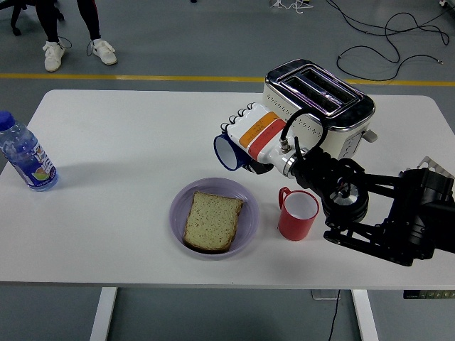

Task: Pick up the cup,pour liquid into bread,place the cup on the desk

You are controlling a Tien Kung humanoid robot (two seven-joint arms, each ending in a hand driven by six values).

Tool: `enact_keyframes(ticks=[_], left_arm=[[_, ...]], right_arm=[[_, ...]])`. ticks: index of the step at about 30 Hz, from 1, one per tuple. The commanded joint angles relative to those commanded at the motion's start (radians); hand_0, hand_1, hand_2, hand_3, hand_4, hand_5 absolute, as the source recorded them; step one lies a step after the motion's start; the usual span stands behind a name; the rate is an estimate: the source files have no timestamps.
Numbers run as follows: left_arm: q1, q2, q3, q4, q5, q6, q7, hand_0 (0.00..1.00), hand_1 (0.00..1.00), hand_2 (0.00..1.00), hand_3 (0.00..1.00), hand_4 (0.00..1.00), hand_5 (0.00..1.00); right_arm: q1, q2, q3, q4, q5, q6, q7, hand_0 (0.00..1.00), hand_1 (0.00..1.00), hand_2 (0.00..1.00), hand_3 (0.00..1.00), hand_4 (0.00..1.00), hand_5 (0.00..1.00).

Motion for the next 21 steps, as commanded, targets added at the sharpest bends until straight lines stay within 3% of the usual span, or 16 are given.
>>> enact_keyframes(ticks=[10, 21], left_arm=[[-0.007, 0.005, 0.002, 0.000, 0.001, 0.001, 0.000, 0.658, 0.697, 0.716, 0.608, 0.343, 0.931], [-0.008, 0.004, -0.010, 0.000, 0.016, 0.000, 0.001, 0.658, 0.697, 0.717, 0.608, 0.344, 0.930]], right_arm=[[0.017, -0.014, 0.033, 0.021, -0.025, 0.153, -0.028, 0.402, 0.367, 0.506, 0.551, 0.559, 0.002], [0.016, -0.018, 0.045, 0.023, -0.024, 0.208, -0.041, 0.384, 0.370, 0.509, 0.552, 0.558, 0.002]])
